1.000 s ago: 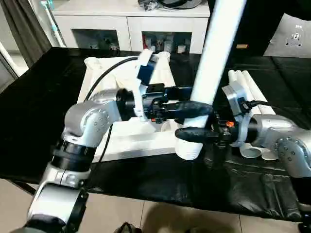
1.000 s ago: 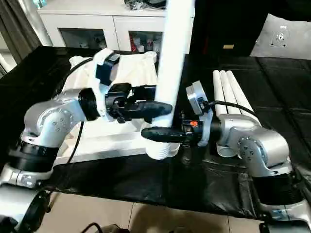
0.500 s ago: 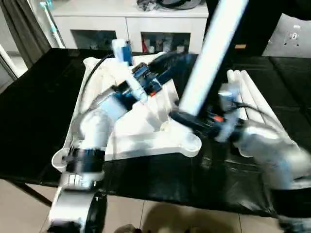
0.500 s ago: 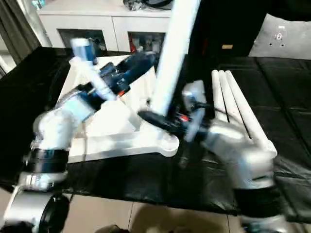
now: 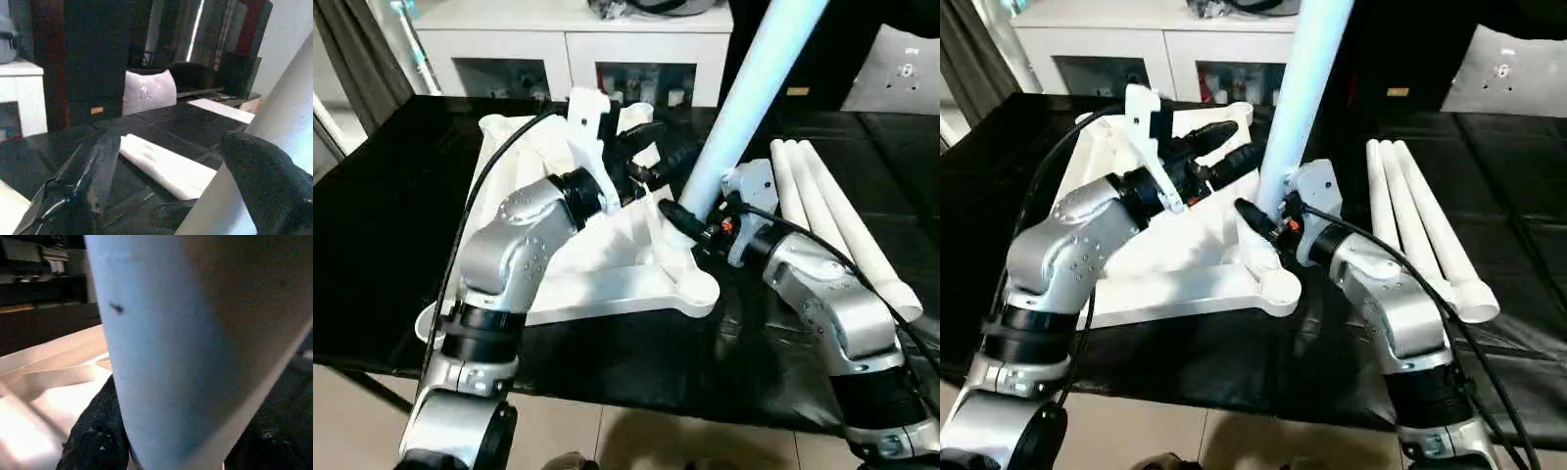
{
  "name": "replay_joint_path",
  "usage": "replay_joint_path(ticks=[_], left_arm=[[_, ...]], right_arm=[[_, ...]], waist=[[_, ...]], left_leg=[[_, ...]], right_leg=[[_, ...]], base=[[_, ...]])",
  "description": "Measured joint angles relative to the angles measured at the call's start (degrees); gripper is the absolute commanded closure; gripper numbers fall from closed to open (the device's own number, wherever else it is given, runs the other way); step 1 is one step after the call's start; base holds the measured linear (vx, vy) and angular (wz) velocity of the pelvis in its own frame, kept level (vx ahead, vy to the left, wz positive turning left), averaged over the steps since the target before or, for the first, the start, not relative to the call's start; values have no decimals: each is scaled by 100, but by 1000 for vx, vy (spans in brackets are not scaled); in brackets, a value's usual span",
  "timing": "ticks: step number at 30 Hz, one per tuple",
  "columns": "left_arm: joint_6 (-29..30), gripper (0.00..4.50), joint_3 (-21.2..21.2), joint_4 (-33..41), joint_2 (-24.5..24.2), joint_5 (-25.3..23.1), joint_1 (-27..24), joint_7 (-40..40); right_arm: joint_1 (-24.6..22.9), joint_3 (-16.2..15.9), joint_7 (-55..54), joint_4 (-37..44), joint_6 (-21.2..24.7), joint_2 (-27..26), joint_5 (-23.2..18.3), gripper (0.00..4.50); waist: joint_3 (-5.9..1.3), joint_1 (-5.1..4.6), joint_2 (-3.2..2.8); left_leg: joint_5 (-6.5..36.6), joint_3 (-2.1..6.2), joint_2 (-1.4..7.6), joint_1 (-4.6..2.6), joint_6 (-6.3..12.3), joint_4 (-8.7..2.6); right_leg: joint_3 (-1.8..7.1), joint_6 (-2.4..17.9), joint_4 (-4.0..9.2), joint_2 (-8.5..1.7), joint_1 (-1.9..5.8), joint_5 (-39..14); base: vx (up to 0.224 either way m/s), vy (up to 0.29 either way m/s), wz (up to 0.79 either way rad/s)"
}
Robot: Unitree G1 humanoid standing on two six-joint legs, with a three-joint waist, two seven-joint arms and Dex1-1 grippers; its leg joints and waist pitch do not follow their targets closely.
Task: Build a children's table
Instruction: Pick table leg
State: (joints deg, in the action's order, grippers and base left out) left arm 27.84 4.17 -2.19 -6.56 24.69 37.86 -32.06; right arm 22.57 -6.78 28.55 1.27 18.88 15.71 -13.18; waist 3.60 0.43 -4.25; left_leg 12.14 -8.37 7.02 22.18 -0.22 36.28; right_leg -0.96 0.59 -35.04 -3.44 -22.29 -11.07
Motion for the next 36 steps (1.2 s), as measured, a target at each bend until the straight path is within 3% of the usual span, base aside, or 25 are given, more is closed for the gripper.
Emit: replay_joint_path(ticks=[2, 7, 11, 14, 18, 23, 25, 30, 36], left_arm=[[-82, 66, 13, 0, 29, -80, -53, 114], [-208, 66, -13, 29, 36, -226, -238, 458], [-324, 66, -356, 57, -242, -595, -753, 896], [-436, 66, -228, 84, -473, -995, -1118, 994], [-531, 66, 171, 125, -675, -1346, -1628, 981], [-540, 66, 217, 509, -607, -1342, -2095, 1047], [-510, 66, 194, 812, -517, -1315, -2369, 1147], [-493, 66, 108, 1152, -375, -1326, -2649, 1489], [-486, 66, 44, 1315, -506, -1327, -2917, 1468]], right_arm=[[-36, -37, -206, -50, -146, -52, 151, 257], [-110, 1, -371, 92, 301, -53, 121, 258], [-489, 242, -495, 456, 598, -46, 16, 258], [-736, 447, -629, 667, 851, -139, -169, 258], [-1011, 481, -673, 976, 1000, -191, -447, 258], [-1336, 550, -853, 1448, 1088, -241, -420, 258], [-1536, 525, -1145, 1610, 1275, -379, -224, 258], [-1620, 679, -1672, 1704, 1803, -682, -318, 258], [-1555, 625, -1744, 1965, 1279, -543, 40, 258]], waist=[[0, -29, 0], [0, -56, -1], [1, -100, 2], [6, -107, 10], [8, -98, 12], [8, -119, 14], [15, -144, 27], [16, -171, 29], [15, -165, 30]], left_leg=[[0, 0, 0, 1, -1, 0], [-1, 0, 0, 1, 0, -5], [-5, 0, 11, 0, 8, -10], [0, -1, 11, 2, 0, -10], [1, -2, 10, 7, -2, -7], [3, -3, 10, 3, -5, -12], [1, -3, 10, 0, -7, -22], [-1, -3, 10, 0, -10, -30], [0, -6, 10, 11, -12, -44]], right_leg=[[1, 0, 2, 0, 0, 3], [1, -2, 3, 1, -1, 6], [-4, -5, 4, 9, -4, 4], [-4, -5, 7, 9, -4, 4], [-1, -6, 11, 7, -6, 4], [0, -11, 11, 6, -6, 1], [0, -21, 9, 7, -10, -5], [0, -60, 8, 8, -18, -28], [3, -60, 10, 7, -34, -15]], base=[[0, 0, 0], [0, 0, 0], [0, 0, 0], [0, 0, 0], [0, 0, 0], [0, 0, 0], [0, 0, 0], [0, 0, 0], [0, 0, 0]])
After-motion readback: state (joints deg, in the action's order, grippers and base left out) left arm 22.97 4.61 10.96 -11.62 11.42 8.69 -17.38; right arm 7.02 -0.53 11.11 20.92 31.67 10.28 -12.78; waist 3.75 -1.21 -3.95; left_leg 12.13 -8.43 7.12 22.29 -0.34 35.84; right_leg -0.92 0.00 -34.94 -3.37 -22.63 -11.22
